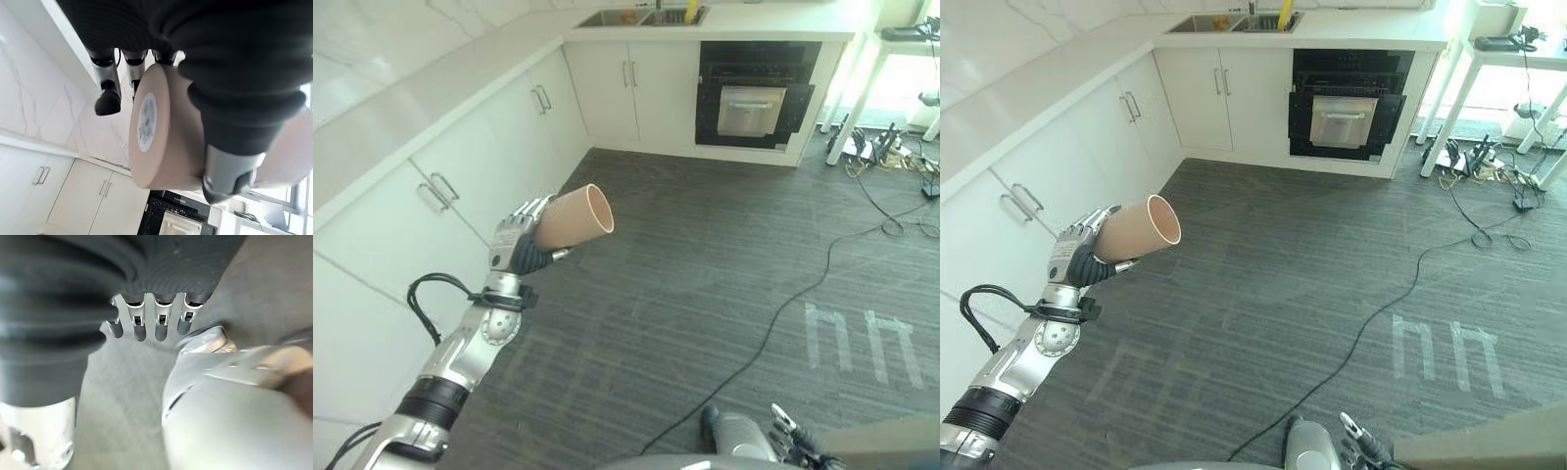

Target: Place the dishes in the dishwasher.

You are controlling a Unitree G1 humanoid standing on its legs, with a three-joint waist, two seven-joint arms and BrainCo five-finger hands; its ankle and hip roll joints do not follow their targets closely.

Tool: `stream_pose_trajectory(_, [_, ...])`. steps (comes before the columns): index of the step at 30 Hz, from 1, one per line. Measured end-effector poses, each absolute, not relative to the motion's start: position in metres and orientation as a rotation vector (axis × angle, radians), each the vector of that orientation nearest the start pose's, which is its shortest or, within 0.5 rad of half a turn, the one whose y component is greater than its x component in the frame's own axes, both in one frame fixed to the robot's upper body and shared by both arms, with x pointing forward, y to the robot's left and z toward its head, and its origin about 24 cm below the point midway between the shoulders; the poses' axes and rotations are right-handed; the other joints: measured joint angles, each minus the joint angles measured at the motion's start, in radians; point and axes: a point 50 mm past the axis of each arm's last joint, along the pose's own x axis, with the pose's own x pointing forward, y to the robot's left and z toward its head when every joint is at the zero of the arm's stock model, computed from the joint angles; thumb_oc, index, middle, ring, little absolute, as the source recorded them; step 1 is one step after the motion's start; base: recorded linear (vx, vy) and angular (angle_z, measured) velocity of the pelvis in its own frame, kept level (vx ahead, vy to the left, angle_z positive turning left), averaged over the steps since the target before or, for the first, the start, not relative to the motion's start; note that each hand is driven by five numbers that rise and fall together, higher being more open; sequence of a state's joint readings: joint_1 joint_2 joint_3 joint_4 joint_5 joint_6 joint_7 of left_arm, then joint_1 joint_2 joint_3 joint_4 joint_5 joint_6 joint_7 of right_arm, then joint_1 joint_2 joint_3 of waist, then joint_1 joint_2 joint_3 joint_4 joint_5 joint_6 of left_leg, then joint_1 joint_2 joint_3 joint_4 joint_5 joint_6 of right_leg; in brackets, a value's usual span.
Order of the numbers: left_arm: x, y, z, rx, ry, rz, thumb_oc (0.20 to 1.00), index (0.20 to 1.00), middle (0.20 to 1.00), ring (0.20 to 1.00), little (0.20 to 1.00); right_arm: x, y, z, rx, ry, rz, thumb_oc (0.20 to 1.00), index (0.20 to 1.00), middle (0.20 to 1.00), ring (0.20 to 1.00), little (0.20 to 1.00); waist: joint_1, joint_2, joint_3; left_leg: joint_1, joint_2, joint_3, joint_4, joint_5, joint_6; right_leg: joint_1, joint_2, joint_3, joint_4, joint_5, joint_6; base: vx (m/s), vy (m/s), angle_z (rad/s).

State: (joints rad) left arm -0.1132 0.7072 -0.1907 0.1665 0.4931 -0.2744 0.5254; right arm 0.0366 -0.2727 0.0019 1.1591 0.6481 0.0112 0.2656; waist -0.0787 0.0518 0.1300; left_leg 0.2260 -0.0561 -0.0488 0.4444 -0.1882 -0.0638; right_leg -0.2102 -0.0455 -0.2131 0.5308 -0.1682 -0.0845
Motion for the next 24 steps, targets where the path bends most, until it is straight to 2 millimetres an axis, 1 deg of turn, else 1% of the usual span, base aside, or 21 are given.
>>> stream_pose_trajectory(1, [0.263, 0.242, 0.106, 1.132, -0.507, 0.145, 0.200, 0.200, 0.200, 0.200, 0.200, 0.091, -0.239, -0.155, 0.479, 1.040, -0.279, 1.000, 1.000, 1.000, 1.000, 1.000, 0.019, -0.064, -0.023, -0.095, -0.008, 0.051, 0.221, 0.085, -0.029, 0.048, 0.012, 0.016, -0.129, 0.005, -0.037, 0.32, -0.249, 0.12])
stream_pose_trajectory(2, [0.262, 0.236, 0.106, 1.104, -0.522, 0.145, 0.200, 0.200, 0.200, 0.200, 0.200, 0.088, -0.245, -0.154, 0.463, 1.044, -0.291, 1.000, 1.000, 1.000, 1.000, 1.000, 0.023, -0.046, -0.038, -0.193, 0.023, 0.059, 0.425, 0.135, -0.022, 0.095, 0.032, 0.004, -0.147, -0.013, -0.041, 0.39, -0.252, 0.03])
stream_pose_trajectory(4, [0.262, 0.230, 0.114, 1.095, -0.570, 0.134, 0.200, 0.200, 0.200, 0.200, 0.200, 0.089, -0.250, -0.153, 0.456, 1.027, -0.298, 1.000, 1.000, 1.000, 1.000, 1.000, 0.063, -0.074, -0.033, -0.386, 0.050, 0.102, 0.647, 0.126, -0.004, 0.178, 0.064, 0.030, -0.211, -0.033, -0.056, 0.40, -0.147, -0.13])
stream_pose_trajectory(5, [0.263, 0.229, 0.120, 1.089, -0.600, 0.140, 0.200, 0.200, 0.200, 0.200, 0.200, 0.091, -0.251, -0.153, 0.472, 1.014, -0.318, 1.000, 1.000, 1.000, 1.000, 1.000, 0.074, -0.095, -0.008, -0.522, 0.076, 0.152, 0.654, 0.092, 0.051, 0.238, 0.076, 0.042, -0.265, -0.033, -0.052, 0.36, 0.026, -0.45])
stream_pose_trajectory(6, [0.263, 0.231, 0.121, 1.094, -0.599, 0.143, 0.200, 0.200, 0.200, 0.200, 0.200, 0.093, -0.247, -0.154, 0.478, 1.016, -0.312, 1.000, 1.000, 1.000, 1.000, 1.000, 0.097, -0.116, 0.014, -0.595, 0.076, 0.192, 0.506, 0.078, 0.077, 0.306, 0.087, 0.067, -0.331, -0.025, -0.040, 0.50, 0.132, -0.70])
stream_pose_trajectory(7, [0.263, 0.236, 0.116, 1.109, -0.573, 0.142, 0.200, 0.200, 0.200, 0.200, 0.200, 0.096, -0.247, -0.153, 0.471, 1.010, -0.297, 1.000, 1.000, 1.000, 1.000, 1.000, 0.108, -0.120, 0.016, -0.624, 0.056, 0.197, 0.255, 0.085, 0.078, 0.376, 0.104, 0.093, -0.388, -0.019, -0.029, 0.51, 0.180, -0.94])
stream_pose_trajectory(8, [0.263, 0.240, 0.114, 1.124, -0.555, 0.143, 0.200, 0.200, 0.200, 0.200, 0.200, 0.100, -0.245, -0.153, 0.471, 1.000, -0.286, 1.000, 1.000, 1.000, 1.000, 1.000, 0.109, -0.103, 0.016, -0.613, 0.055, 0.192, 0.035, 0.097, 0.084, 0.439, 0.128, 0.104, -0.431, -0.022, -0.026, 0.53, 0.197, -1.13])
stream_pose_trajectory(9, [0.263, 0.244, 0.113, 1.132, -0.542, 0.151, 0.200, 0.200, 0.200, 0.200, 0.200, 0.105, -0.243, -0.151, 0.448, 0.993, -0.256, 1.000, 1.000, 1.000, 1.000, 1.000, 0.114, -0.079, 0.011, -0.589, 0.051, 0.189, -0.203, 0.108, 0.079, 0.491, 0.152, 0.125, -0.481, -0.041, -0.004, 0.55, 0.211, -1.18])
stream_pose_trajectory(10, [0.262, 0.247, 0.113, 1.135, -0.533, 0.167, 0.200, 0.200, 0.200, 0.200, 0.200, 0.113, -0.242, -0.149, 0.428, 0.979, -0.223, 1.000, 1.000, 1.000, 1.000, 1.000, 0.114, -0.065, 0.006, -0.563, 0.032, 0.156, -0.380, 0.114, 0.074, 0.544, 0.160, 0.139, -0.524, -0.053, 0.001, 0.51, 0.199, -1.19])
stream_pose_trajectory(11, [0.261, 0.247, 0.110, 1.128, -0.526, 0.169, 0.200, 0.200, 0.200, 0.200, 0.200, 0.114, -0.241, -0.148, 0.416, 0.981, -0.209, 1.000, 1.000, 1.000, 1.000, 1.000, 0.113, -0.063, 0.005, -0.567, -0.001, 0.110, -0.453, 0.122, 0.070, 0.591, 0.154, 0.166, -0.541, -0.070, 0.030, 0.46, 0.196, -1.22])
stream_pose_trajectory(12, [0.257, 0.247, 0.104, 1.113, -0.511, 0.170, 0.200, 0.200, 0.200, 0.200, 0.200, 0.110, -0.244, -0.149, 0.413, 0.996, -0.221, 1.000, 1.000, 1.000, 1.000, 1.000, 0.112, -0.049, 0.002, -0.551, -0.017, 0.117, -0.482, 0.139, 0.072, 0.615, 0.142, 0.201, -0.542, -0.081, 0.050, 0.32, 0.187, -1.41])
stream_pose_trajectory(13, [0.251, 0.248, 0.096, 1.109, -0.479, 0.166, 0.200, 0.200, 0.200, 0.200, 0.200, 0.101, -0.250, -0.150, 0.402, 1.018, -0.239, 1.000, 1.000, 1.000, 1.000, 1.000, 0.126, -0.010, -0.003, -0.513, -0.010, 0.136, -0.463, 0.120, 0.132, 0.661, 0.160, 0.233, -0.526, -0.093, 0.071, 0.34, 0.250, -0.96])
stream_pose_trajectory(14, [0.252, 0.244, 0.093, 1.106, -0.474, 0.153, 0.200, 0.200, 0.200, 0.200, 0.200, 0.085, -0.248, -0.155, 0.405, 1.060, -0.252, 1.000, 1.000, 1.000, 1.000, 1.000, 0.097, -0.033, 0.000, -0.480, -0.026, 0.174, -0.428, 0.231, 0.245, 0.668, 0.134, 0.201, -0.413, -0.102, 0.094, 0.36, 0.301, -0.43])
stream_pose_trajectory(15, [0.252, 0.241, 0.094, 1.105, -0.491, 0.139, 0.200, 0.200, 0.200, 0.200, 0.200, 0.067, -0.250, -0.158, 0.406, 1.106, -0.281, 1.000, 1.000, 1.000, 1.000, 1.000, 0.084, -0.029, 0.003, -0.424, -0.035, 0.167, -0.442, 0.273, 0.311, 0.642, 0.108, 0.195, -0.307, -0.169, 0.129, 0.33, 0.272, -0.17])
stream_pose_trajectory(16, [0.252, 0.243, 0.093, 1.108, -0.483, 0.149, 0.200, 0.200, 0.200, 0.200, 0.200, 0.058, -0.254, -0.159, 0.398, 1.139, -0.302, 1.000, 1.000, 1.000, 1.000, 1.000, 0.095, -0.012, 0.006, -0.384, -0.032, 0.162, -0.445, 0.300, 0.312, 0.625, 0.080, 0.196, -0.306, -0.208, 0.133, 0.29, 0.229, -0.64])
stream_pose_trajectory(17, [0.252, 0.248, 0.096, 1.117, -0.483, 0.166, 0.200, 0.200, 0.200, 0.200, 0.200, 0.058, -0.256, -0.159, 0.392, 1.141, -0.306, 1.000, 1.000, 1.000, 1.000, 1.000, 0.096, 0.004, 0.004, -0.344, -0.033, 0.154, -0.441, 0.332, 0.288, 0.583, 0.047, 0.205, -0.319, -0.216, 0.144, 0.26, 0.203, -0.88])
stream_pose_trajectory(18, [0.255, 0.251, 0.103, 1.123, -0.503, 0.191, 0.200, 0.200, 0.200, 0.200, 0.200, 0.062, -0.252, -0.159, 0.400, 1.129, -0.295, 1.000, 1.000, 1.000, 1.000, 1.000, 0.093, -0.009, 0.004, -0.320, -0.050, 0.153, -0.436, 0.337, 0.218, 0.536, 0.011, 0.203, -0.359, -0.205, 0.141, 0.29, 0.251, -0.35])
stream_pose_trajectory(19, [0.260, 0.248, 0.109, 1.109, -0.531, 0.201, 0.200, 0.200, 0.200, 0.200, 0.200, 0.059, -0.248, -0.160, 0.418, 1.130, -0.300, 1.000, 1.000, 1.000, 1.000, 1.000, 0.074, -0.021, 0.001, -0.311, -0.069, 0.140, -0.429, 0.314, 0.199, 0.529, 0.001, 0.184, -0.370, -0.196, 0.115, 0.27, 0.247, 0.02])
stream_pose_trajectory(20, [0.265, 0.243, 0.119, 1.097, -0.584, 0.202, 0.200, 0.200, 0.200, 0.200, 0.200, 0.058, -0.242, -0.162, 0.444, 1.128, -0.307, 1.000, 1.000, 1.000, 1.000, 1.000, 0.083, -0.036, -0.004, -0.304, -0.081, 0.147, -0.413, 0.286, 0.204, 0.528, -0.014, 0.156, -0.362, -0.132, 0.084, 0.24, 0.236, 0.25])
stream_pose_trajectory(23, [0.272, 0.240, 0.128, 1.114, -0.614, 0.199, 0.200, 0.200, 0.200, 0.200, 0.200, 0.059, -0.229, -0.165, 0.474, 1.124, -0.289, 1.000, 1.000, 1.000, 1.000, 1.000, 0.086, -0.045, -0.001, -0.253, -0.082, 0.114, -0.426, 0.265, 0.214, 0.481, -0.014, 0.147, -0.184, -0.111, 0.141, 0.16, 0.214, 0.21])
stream_pose_trajectory(24, [0.275, 0.237, 0.132, 1.119, -0.630, 0.185, 0.200, 0.200, 0.200, 0.200, 0.200, 0.060, -0.225, -0.166, 0.479, 1.117, -0.296, 1.000, 1.000, 1.000, 1.000, 1.000, 0.084, -0.050, -0.003, -0.197, -0.081, 0.097, -0.445, 0.239, 0.230, 0.416, -0.028, 0.155, -0.003, -0.106, 0.196, 0.13, 0.187, 0.31])
